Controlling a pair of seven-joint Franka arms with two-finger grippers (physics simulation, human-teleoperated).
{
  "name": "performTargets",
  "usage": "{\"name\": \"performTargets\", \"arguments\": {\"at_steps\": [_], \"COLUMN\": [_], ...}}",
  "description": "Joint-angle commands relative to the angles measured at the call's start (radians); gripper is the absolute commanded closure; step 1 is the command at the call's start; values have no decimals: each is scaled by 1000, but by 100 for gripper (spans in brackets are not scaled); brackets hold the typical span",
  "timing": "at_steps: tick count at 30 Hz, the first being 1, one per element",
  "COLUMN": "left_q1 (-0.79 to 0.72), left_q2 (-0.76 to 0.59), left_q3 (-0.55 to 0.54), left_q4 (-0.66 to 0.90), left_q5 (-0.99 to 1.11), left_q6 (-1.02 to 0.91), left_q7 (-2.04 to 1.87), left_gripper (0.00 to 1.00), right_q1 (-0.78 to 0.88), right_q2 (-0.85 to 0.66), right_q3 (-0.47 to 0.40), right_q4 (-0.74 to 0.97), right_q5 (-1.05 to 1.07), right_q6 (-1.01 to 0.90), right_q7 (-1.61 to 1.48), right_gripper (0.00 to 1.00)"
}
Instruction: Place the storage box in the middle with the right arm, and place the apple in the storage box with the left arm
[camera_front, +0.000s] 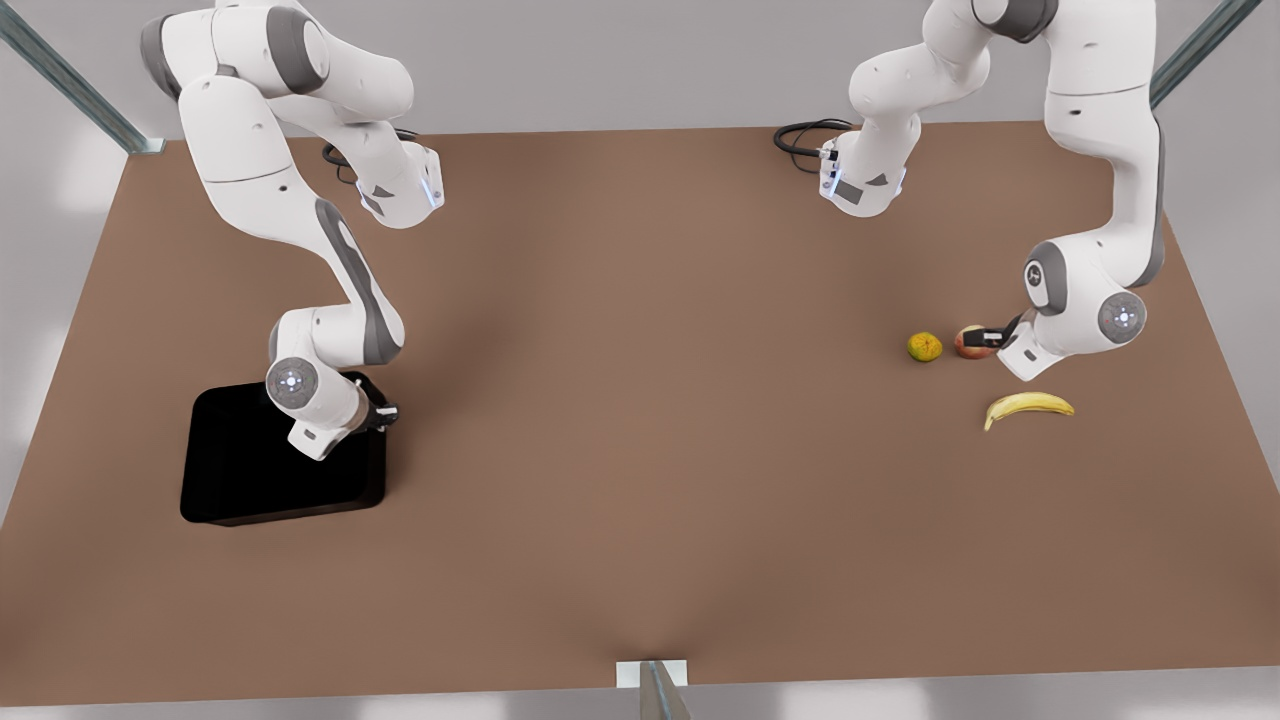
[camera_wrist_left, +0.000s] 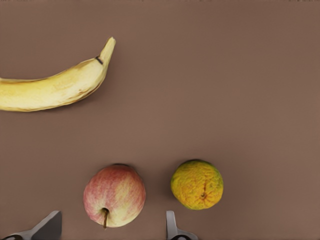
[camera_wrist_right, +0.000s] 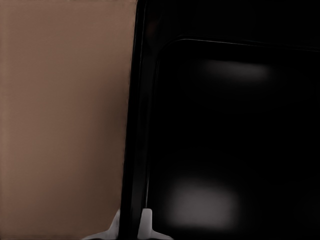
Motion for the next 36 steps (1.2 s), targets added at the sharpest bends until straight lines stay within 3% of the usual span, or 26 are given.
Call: {"name": "performTargets", "arguments": {"at_steps": [1, 8, 12, 18, 31, 36], "left_q1": [4, 19, 19, 28, 48, 54], "left_q2": [0, 20, 35, 62, 115, 60], "left_q3": [0, 0, 0, 0, 0, 0], "left_q4": [-1, -11, -21, -31, -44, -107], "left_q5": [0, 40, 33, 29, 29, 31], "left_q6": [4, 47, 68, 104, 162, 162], "left_q7": [4, 19, 16, 16, 16, 16], "left_gripper": [0, 0, 0, 0, 0, 0], "right_q1": [2, 14, 104, 294, 615, 732], "right_q2": [-1, -81, -168, -165, 73, 146], "right_q3": [0, 0, 3, 2, 0, 0], "right_q4": [0, -1, -1, 46, 405, 526], "right_q5": [1, 8, 10, 15, 8, 2], "right_q6": [0, 3, -21, -18, -94, -95], "right_q7": [0, 0, 12, 207, 758, 956], "right_gripper": [79, 79, 79, 79, 79, 79]}}
